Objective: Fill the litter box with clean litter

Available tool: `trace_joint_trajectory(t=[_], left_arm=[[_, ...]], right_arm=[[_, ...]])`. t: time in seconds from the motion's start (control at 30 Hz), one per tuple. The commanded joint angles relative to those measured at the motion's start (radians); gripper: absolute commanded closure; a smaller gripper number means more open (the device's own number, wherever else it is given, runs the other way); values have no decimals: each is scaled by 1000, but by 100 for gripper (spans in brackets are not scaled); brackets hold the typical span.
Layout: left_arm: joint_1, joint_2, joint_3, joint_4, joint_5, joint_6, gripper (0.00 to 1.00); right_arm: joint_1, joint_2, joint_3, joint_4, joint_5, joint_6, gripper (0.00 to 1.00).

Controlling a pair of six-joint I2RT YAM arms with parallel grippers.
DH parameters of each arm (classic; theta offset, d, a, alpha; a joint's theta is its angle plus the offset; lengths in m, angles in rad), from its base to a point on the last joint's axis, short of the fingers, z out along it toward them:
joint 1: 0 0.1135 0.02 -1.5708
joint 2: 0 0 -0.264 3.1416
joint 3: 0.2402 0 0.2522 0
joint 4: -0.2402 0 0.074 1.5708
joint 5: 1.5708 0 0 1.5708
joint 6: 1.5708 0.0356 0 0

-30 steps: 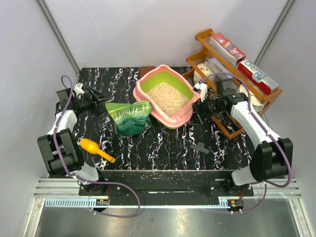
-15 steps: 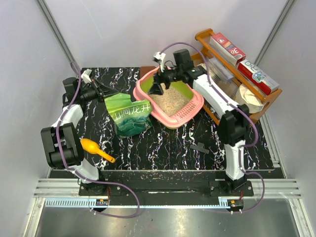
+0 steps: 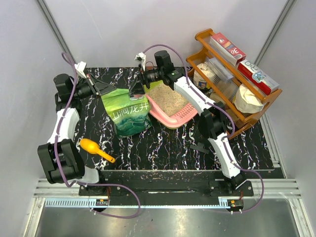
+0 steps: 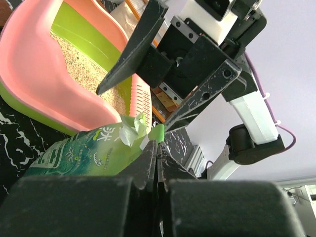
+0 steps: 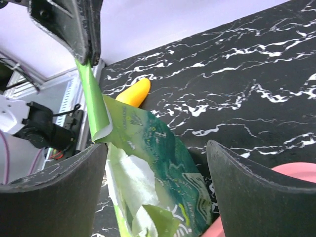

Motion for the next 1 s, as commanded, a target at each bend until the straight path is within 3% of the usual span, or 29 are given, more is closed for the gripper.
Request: trace_joint_trajectory(t=[0.0, 0.27, 0.43, 0.67, 0.7, 0.73, 0.8, 0.83, 0.87, 0.97], left_arm=[[-2, -30, 87, -96, 25, 122, 100], [-2, -37, 155, -198, 3, 244, 100], [-4, -37, 164, -199, -5, 249, 100], [-15, -48, 161, -199, -9, 251, 100], [-19, -51, 164, -199, -6, 254, 100], [-22, -53, 170, -199, -3, 263, 100], [-24, -54, 206, -315, 2, 350, 100], [-24, -56, 225, -357, 3, 396, 92], [-24, -53, 246, -407, 6, 515, 84], [-27, -33, 372, -694, 8, 856, 50]], right_arm=[[48, 0, 61, 144, -107, 121, 14], [14, -41, 61, 102, -127, 57, 16], [28, -57, 69, -2, -142, -86, 13], [77, -19, 45, 32, -104, -83, 15], [88, -17, 45, 39, -98, -80, 20], [92, -17, 47, 44, -79, -75, 38], [94, -23, 55, 42, -59, -75, 55], [94, -31, 68, 21, -43, -92, 63], [94, -41, 81, -6, -38, -121, 80], [97, -74, 133, -109, -24, -245, 100]])
